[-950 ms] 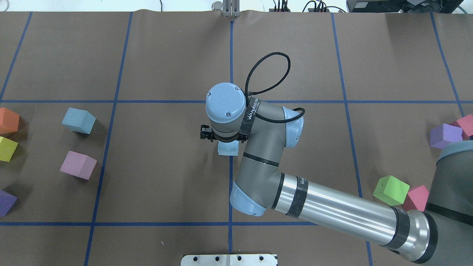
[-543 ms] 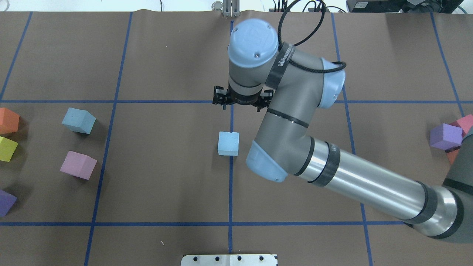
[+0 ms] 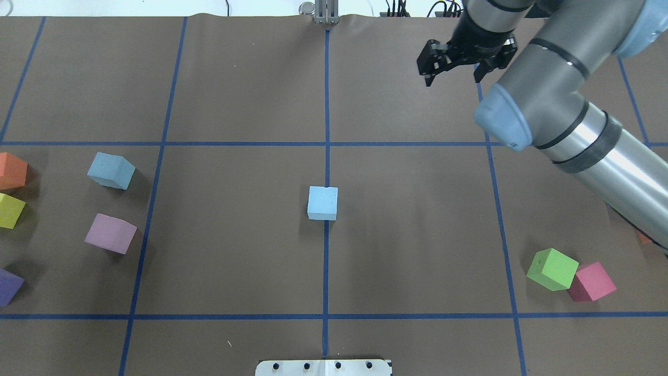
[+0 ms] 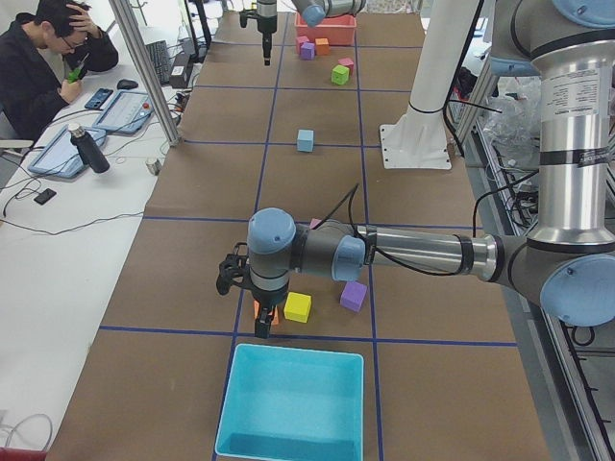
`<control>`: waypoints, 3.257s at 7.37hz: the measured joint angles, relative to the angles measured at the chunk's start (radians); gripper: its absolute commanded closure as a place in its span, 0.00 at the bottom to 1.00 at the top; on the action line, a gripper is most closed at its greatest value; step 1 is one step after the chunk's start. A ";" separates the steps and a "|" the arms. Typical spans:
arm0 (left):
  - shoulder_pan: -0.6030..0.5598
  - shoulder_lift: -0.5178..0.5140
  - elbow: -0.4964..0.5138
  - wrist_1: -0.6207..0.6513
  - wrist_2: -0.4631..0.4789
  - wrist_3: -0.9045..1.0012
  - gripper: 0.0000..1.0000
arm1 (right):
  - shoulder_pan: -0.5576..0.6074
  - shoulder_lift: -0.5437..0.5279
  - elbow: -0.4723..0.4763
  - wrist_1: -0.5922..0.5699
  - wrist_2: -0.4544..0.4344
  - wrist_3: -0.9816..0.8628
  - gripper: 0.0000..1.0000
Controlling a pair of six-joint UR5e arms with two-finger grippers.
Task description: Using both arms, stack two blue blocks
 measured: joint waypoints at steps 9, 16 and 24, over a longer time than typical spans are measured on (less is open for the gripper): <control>0.286 -0.119 0.033 -0.310 0.002 -0.376 0.02 | 0.507 -0.714 0.077 0.025 0.101 -0.825 0.00; 0.650 -0.168 0.078 -0.484 0.173 -0.928 0.02 | 0.548 -0.752 0.070 0.027 0.104 -0.839 0.00; 0.670 -0.191 0.161 -0.494 0.219 -0.827 0.10 | 0.548 -0.751 0.070 0.027 0.105 -0.837 0.00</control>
